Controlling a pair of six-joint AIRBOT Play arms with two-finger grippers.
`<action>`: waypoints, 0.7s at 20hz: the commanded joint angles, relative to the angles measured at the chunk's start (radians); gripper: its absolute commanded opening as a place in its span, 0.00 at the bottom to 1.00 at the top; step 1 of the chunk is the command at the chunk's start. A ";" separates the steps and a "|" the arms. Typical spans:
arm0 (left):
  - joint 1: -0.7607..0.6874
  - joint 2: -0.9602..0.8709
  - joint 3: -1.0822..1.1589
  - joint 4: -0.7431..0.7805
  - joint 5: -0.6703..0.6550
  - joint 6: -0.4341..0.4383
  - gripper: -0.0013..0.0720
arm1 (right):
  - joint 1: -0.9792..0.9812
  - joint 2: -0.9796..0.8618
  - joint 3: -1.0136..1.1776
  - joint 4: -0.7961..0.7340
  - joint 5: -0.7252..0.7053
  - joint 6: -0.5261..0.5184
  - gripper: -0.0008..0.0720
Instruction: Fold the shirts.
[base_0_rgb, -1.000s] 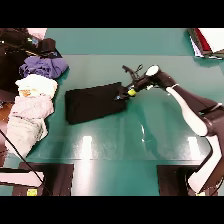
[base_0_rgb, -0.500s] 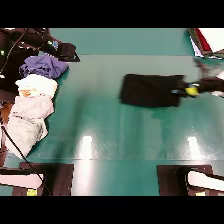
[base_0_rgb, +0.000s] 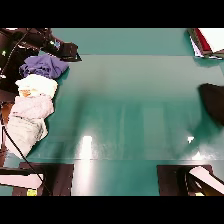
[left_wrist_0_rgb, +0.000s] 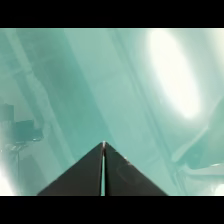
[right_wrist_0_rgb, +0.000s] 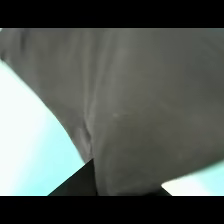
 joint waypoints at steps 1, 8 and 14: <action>-0.001 0.000 0.000 0.000 0.002 -0.003 0.05 | -0.101 -0.020 -0.013 -0.056 0.013 0.003 0.04; -0.001 0.000 0.000 0.000 0.001 -0.003 0.05 | -0.098 -0.104 0.239 -0.462 0.169 0.092 0.04; -0.001 0.000 0.000 0.000 0.001 -0.003 0.05 | -0.098 -0.179 0.428 -0.472 0.295 0.093 0.96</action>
